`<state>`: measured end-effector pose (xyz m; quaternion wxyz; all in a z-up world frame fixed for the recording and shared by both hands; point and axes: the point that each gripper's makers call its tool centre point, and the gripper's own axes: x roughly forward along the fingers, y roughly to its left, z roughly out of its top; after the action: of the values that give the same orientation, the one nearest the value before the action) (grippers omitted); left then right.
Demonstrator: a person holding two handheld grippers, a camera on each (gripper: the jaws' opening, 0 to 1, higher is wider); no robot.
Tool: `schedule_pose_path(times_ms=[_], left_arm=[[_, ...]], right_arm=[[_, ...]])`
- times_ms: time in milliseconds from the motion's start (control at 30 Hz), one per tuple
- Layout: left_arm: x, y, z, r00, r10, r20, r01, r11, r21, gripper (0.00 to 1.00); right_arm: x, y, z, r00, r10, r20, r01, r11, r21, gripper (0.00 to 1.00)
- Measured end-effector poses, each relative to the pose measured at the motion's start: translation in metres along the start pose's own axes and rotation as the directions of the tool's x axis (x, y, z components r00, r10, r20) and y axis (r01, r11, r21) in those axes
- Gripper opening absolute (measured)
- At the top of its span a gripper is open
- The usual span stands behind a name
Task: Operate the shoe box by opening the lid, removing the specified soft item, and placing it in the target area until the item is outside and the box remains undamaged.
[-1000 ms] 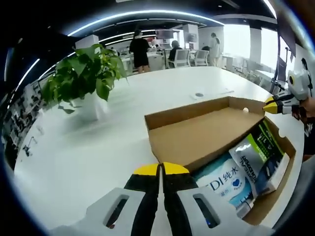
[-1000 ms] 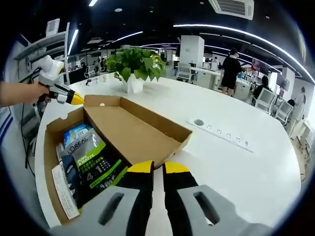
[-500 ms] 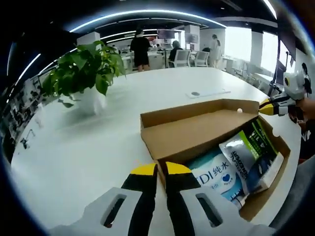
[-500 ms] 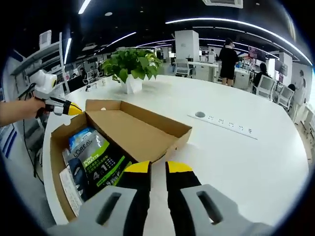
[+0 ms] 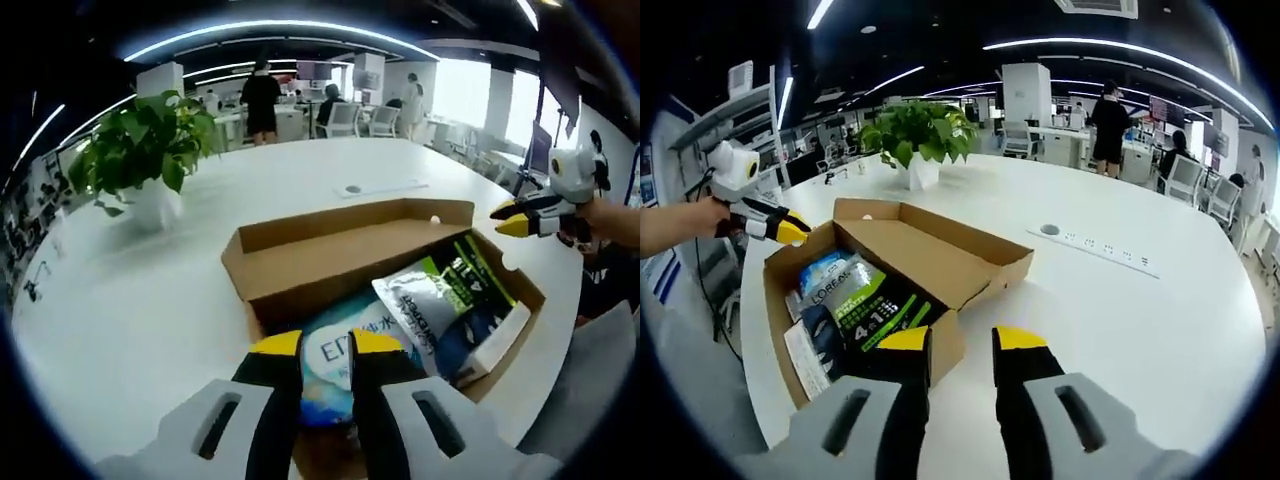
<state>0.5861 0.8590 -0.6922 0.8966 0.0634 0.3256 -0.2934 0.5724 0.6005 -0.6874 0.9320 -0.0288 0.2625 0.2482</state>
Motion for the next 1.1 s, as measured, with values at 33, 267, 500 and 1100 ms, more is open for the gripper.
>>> schedule_pose_path(times_ms=[33,267,500,1100], left_arm=[[0.000,-0.003,-0.002,1.000,-0.009,-0.005,0.009,1.000,-0.009,0.17],[0.003,-0.027,-0.020,0.995,-0.085,-0.055,0.084,0.996,-0.019,0.19],[0.009,-0.049,-0.028,0.983,-0.162,-0.086,0.159,0.986,-0.046,0.22],[0.033,-0.073,-0.028,0.956,-0.273,-0.108,0.260,0.958,-0.122,0.21]], right_arm=[[-0.003,0.002,0.000,1.000,0.005,0.002,-0.005,1.000,-0.003,0.24],[-0.021,0.014,0.001,0.999,0.028,0.032,-0.028,1.000,-0.001,0.34],[-0.035,0.027,0.000,0.997,0.048,0.055,-0.046,0.998,-0.040,0.45],[-0.060,0.048,-0.008,0.992,0.076,0.102,-0.069,0.995,-0.065,0.54]])
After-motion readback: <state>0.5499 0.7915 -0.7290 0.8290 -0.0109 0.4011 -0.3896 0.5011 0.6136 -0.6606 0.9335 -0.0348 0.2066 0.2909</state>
